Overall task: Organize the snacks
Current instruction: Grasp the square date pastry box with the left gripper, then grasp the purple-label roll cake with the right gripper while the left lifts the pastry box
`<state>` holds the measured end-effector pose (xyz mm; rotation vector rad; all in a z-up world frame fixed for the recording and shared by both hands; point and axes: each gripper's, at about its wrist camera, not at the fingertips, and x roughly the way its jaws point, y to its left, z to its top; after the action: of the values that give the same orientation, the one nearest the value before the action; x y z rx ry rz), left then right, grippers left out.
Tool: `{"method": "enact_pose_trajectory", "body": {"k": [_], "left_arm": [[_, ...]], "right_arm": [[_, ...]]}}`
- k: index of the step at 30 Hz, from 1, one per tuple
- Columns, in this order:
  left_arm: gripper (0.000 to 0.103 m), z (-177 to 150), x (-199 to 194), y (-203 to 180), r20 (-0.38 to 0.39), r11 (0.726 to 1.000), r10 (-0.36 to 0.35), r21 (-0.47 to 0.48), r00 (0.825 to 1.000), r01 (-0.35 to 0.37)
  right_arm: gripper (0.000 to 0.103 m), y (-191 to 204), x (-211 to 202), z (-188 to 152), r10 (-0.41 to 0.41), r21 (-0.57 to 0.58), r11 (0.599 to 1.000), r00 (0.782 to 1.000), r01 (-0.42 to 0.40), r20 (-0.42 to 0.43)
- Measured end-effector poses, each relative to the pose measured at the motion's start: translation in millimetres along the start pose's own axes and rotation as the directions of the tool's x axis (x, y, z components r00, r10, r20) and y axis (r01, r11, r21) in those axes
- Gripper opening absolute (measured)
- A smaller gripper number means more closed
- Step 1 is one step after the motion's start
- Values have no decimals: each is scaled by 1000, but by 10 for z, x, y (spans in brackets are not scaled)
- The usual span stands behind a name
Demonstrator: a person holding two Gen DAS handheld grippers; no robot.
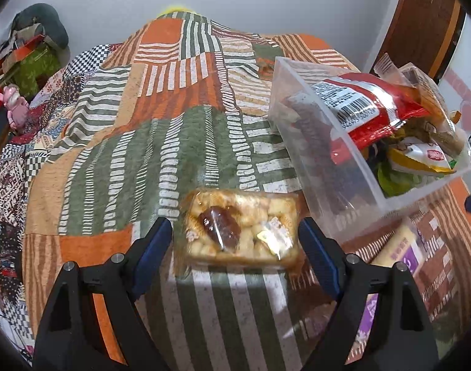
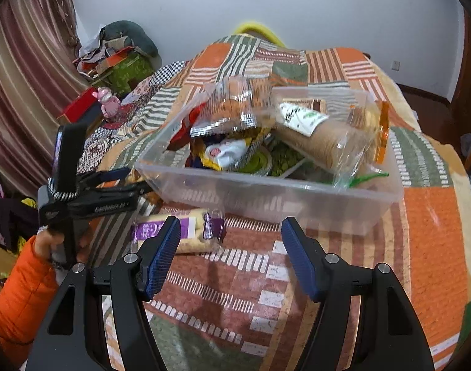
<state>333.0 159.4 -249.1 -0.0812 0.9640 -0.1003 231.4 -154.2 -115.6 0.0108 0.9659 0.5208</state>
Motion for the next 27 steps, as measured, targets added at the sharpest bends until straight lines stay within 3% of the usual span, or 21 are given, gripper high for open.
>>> {"method": "enact_pose_trajectory", "body": {"k": [3,13,20,23,27], "left_arm": [[74,-9,50,-5,-9,1000,-23,1,1000,23],[73,-337,-214,-175,-33,998,-35,51,999,37],[73,-646,-556,-601,-25,988,-82,129,996,84],[73,-757,-674,-841,-30,977,-143,156,989,146],[73,-827,-781,-989,-8,976,-137,170,990,137]], "right_arm": [[64,5,18,-50,13,4,1000,1000,-13,-17],[64,63,188,-222,0,-15,1000,996,-1,-85],[64,52,158,-321,2,-8,1000,994,-3,-105],[64,44,111,-341,13,0,1000,994,-13,-104],[64,72,82,-337,18,-7,1000,995,-19,-101]]}}
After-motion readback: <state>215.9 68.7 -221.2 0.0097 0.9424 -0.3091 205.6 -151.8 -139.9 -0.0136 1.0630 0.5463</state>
